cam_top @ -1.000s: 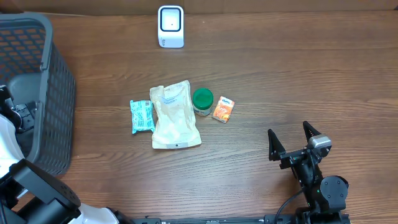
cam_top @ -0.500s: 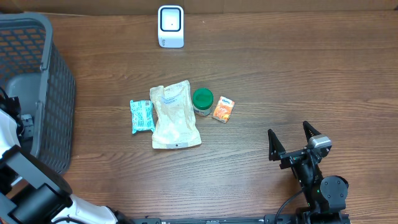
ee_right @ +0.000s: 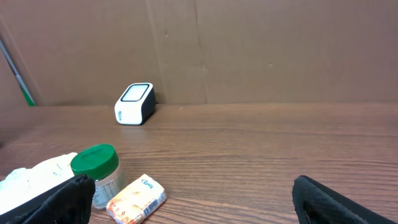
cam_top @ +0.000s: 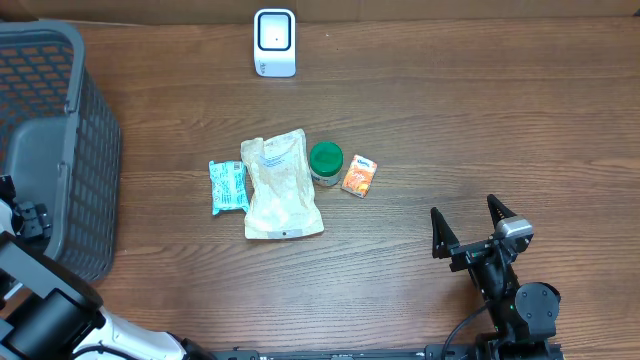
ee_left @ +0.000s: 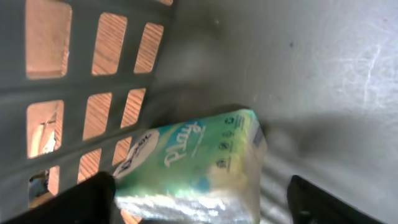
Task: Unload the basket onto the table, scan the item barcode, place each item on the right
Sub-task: 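Grasp the blue-white Kleenex tissue pack in the basket with left gripper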
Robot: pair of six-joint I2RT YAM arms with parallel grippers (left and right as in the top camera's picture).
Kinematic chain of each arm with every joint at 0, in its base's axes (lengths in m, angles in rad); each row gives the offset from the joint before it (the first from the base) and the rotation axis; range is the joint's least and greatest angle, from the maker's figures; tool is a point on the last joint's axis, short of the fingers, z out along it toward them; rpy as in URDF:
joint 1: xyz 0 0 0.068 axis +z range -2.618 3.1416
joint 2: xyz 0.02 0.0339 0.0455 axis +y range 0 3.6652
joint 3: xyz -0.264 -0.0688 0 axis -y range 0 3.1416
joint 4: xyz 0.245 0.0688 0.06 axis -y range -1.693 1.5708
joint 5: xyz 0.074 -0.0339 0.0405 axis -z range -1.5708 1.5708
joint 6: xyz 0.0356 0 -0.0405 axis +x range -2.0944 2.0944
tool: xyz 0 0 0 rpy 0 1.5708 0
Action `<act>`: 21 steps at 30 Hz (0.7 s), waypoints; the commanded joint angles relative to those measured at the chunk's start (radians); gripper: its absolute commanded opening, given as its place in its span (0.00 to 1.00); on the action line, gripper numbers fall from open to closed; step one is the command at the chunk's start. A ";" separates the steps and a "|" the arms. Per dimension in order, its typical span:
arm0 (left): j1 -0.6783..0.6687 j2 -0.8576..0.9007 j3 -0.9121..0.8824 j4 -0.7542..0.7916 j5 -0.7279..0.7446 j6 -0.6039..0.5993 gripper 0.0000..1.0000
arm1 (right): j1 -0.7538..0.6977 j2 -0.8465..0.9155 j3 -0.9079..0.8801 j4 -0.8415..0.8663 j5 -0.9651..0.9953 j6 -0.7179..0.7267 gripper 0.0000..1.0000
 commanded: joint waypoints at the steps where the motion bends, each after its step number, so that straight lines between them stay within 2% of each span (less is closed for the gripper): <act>1: -0.002 0.020 -0.002 0.009 0.034 0.013 0.78 | 0.000 -0.010 -0.011 0.004 0.010 -0.001 1.00; 4: -0.001 0.020 -0.002 0.008 0.067 0.012 0.68 | 0.000 -0.010 -0.011 0.004 0.010 -0.001 1.00; 10: -0.002 0.020 -0.002 0.010 0.094 0.004 0.36 | 0.000 -0.010 -0.011 0.004 0.010 -0.001 1.00; 11: -0.002 0.020 -0.002 0.006 0.099 -0.009 0.34 | 0.000 -0.010 -0.011 0.004 0.010 -0.001 1.00; 13: -0.002 0.020 -0.005 -0.001 0.102 -0.032 0.34 | 0.000 -0.010 -0.011 0.004 0.010 -0.001 1.00; 15: 0.000 0.020 -0.015 -0.004 0.102 -0.033 0.41 | 0.000 -0.010 -0.011 0.004 0.010 -0.001 1.00; 17: 0.000 0.020 -0.029 -0.013 0.103 -0.058 0.43 | 0.000 -0.010 -0.011 0.004 0.010 -0.001 1.00; 20: 0.000 0.020 -0.058 -0.014 0.103 -0.148 0.44 | 0.000 -0.010 -0.011 0.004 0.010 -0.001 1.00; 21: 0.000 0.020 -0.065 -0.016 0.103 -0.176 0.41 | 0.000 -0.010 -0.011 0.004 0.010 -0.001 1.00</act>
